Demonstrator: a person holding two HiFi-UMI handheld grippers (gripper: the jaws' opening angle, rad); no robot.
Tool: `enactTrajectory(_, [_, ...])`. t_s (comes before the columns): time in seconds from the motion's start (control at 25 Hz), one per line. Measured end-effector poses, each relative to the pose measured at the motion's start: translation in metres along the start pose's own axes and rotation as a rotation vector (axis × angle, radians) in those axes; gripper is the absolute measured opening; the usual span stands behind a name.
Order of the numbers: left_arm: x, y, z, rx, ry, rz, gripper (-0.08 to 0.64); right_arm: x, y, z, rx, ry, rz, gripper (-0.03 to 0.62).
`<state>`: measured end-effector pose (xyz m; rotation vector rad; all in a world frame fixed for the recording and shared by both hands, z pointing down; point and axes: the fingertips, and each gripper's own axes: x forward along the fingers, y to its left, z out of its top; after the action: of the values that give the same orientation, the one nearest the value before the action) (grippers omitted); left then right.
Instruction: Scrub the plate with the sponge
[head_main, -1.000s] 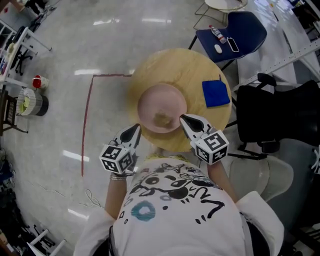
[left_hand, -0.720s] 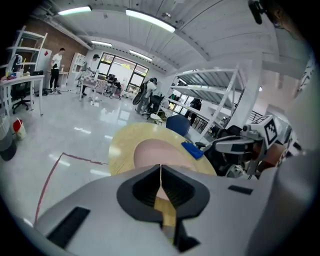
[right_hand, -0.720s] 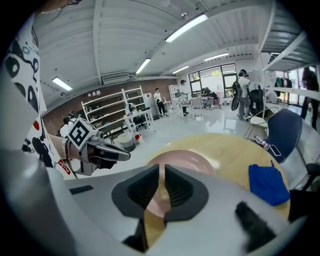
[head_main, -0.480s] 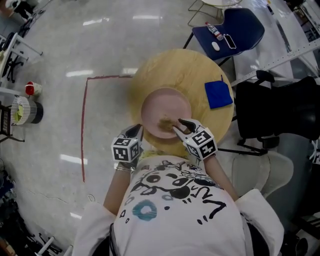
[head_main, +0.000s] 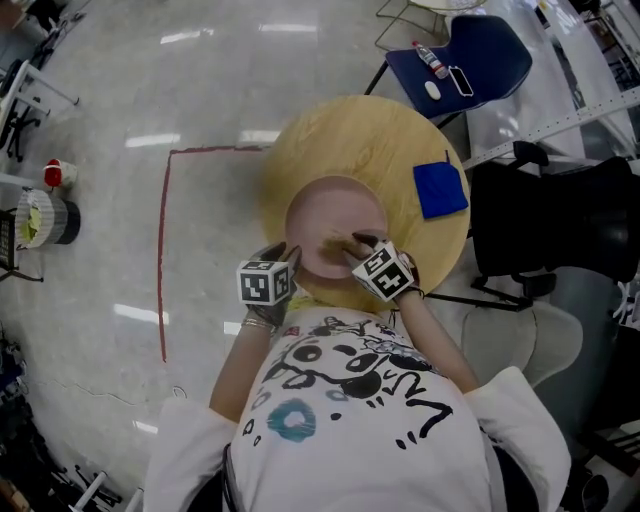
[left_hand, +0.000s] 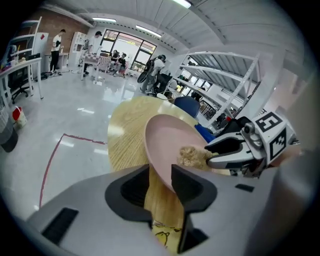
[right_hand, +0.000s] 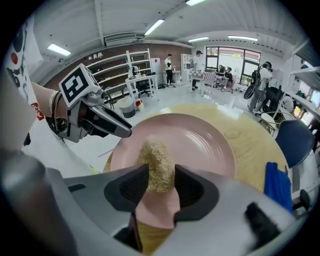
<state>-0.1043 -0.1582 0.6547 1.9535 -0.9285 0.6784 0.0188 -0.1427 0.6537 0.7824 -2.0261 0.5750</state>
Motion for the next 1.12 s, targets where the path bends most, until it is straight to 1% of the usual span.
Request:
enactTrajectory(0.08, [0.002,0.002,-0.002,-0.005,0.010,0.013,0.100,0.002,0.002,0.004,-0.014,0.004,0.014,0.160])
enactTrajectory(0.2, [0.003,0.003,-0.001,-0.039,-0.005,0.028,0.092,0.005,0.005,0.006,-0.029,0.020,0.028,0.147])
enactTrajectory(0.28, [0.003,0.003,-0.001,-0.063,-0.012,0.033,0.084,0.007,0.006,0.006,-0.040,0.022,0.044,0.121])
enactTrajectory(0.36, [0.003,0.002,-0.002,-0.070,-0.014,0.038,0.081,0.007,0.010,0.007,-0.054,0.020,0.074,0.084])
enactTrajectory(0.44, [0.004,0.002,-0.001,-0.065,-0.016,0.050,0.078,0.008,0.017,0.010,-0.084,0.023,0.106,0.072])
enactTrajectory(0.56, [0.004,0.000,-0.003,-0.068,-0.012,0.068,0.075,0.011,0.029,0.016,-0.144,0.025,0.142,0.067])
enactTrajectory(0.68, [0.003,-0.004,-0.008,-0.074,-0.001,0.082,0.075,0.015,0.035,0.020,-0.176,0.038,0.160,0.066])
enactTrajectory(0.8, [0.001,-0.005,-0.012,-0.071,-0.001,0.093,0.077,0.020,0.034,0.028,-0.197,0.036,0.166,0.066])
enactTrajectory(0.92, [-0.002,-0.008,-0.018,-0.084,-0.011,0.098,0.077,0.023,0.033,0.033,-0.221,0.036,0.172,0.064])
enactTrajectory(1.12, [0.002,-0.012,-0.017,-0.089,-0.030,0.107,0.077,0.027,0.022,0.037,-0.243,0.039,0.161,0.063])
